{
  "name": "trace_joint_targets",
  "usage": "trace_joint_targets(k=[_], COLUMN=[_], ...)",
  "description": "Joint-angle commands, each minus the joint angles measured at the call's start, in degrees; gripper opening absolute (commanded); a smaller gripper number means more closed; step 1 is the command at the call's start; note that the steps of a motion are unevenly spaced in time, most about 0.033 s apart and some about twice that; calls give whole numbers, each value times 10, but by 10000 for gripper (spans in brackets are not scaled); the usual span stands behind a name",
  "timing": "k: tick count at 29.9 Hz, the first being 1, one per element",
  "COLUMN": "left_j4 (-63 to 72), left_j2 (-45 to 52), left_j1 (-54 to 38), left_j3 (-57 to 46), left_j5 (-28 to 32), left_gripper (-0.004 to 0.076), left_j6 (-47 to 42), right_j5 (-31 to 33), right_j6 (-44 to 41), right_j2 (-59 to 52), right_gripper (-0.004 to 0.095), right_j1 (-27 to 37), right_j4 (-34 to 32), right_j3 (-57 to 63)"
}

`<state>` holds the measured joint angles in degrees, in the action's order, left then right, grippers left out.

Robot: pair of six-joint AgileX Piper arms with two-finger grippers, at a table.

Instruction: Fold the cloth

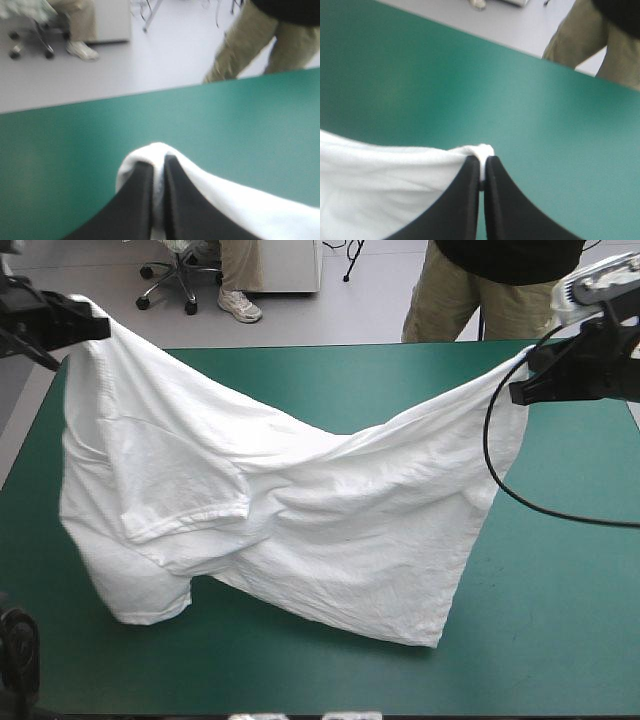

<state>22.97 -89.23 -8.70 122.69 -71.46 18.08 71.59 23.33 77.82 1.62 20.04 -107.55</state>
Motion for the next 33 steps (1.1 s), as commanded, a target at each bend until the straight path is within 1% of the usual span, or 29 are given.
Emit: trace_joint_targets(k=[1,5,7,11,13,15,17,18,20,21,23,24,25,26,27,28,30,33], left_j4=[88,86,84,87,89,85,89,89,89,89,89,89,89,89,87,87,77,50], left_j2=[-31,-117,-161,-224,-247,-268,-290,-300,-317,-327,-338,-343,-346,-346,-346,-342,-328,-297], left_j1=[3,30,48,71,77,81,81,81,81,81,81,81,81,81,81,80,80,80], left_j3=[-39,-52,-51,-51,-51,-51,-51,-51,-51,-51,-51,-51,-51,-51,-51,-51,-51,-51], left_j5=[61,88,128,240,277,297,301,301,296,292,286,279,273,265,251,241,214,171], left_gripper=[-9,-9,-9,-9,-9,-7,29,83,196,299,446,502,531,531,520,509,480,458], left_j6=[41,52,59,59,55,44,42,39,33,29,16,10,10,9,8,8,8,8], right_j5=[-42,-98,-146,-232,-259,-271,-277,-278,-279,-282,-283,-285,-288,-294,-298,-296,-273,-195], right_j6=[4,-9,-12,-29,-34,-39,-40,-40,-41,-43,-49,-51,-56,-59,-60,-62,-64,-75], right_j2=[44,131,170,237,265,289,312,323,341,349,363,369,372,371,371,370,362,342], right_gripper=[-13,-13,-13,-13,-13,-13,-9,3,74,137,286,375,460,534,588,619,628,622], right_j1=[0,0,0,1,1,1,1,1,1,1,1,2,4,5,6,10,16,19], right_j4=[-14,-49,-52,-63,-70,-73,-77,-77,-77,-77,-78,-78,-80,-80,-80,-82,-82,-73], right_j3=[21,28,27,20,19,16,7,2,-7,-13,-24,-30,-36,-39,-46,-56,-80,-124])
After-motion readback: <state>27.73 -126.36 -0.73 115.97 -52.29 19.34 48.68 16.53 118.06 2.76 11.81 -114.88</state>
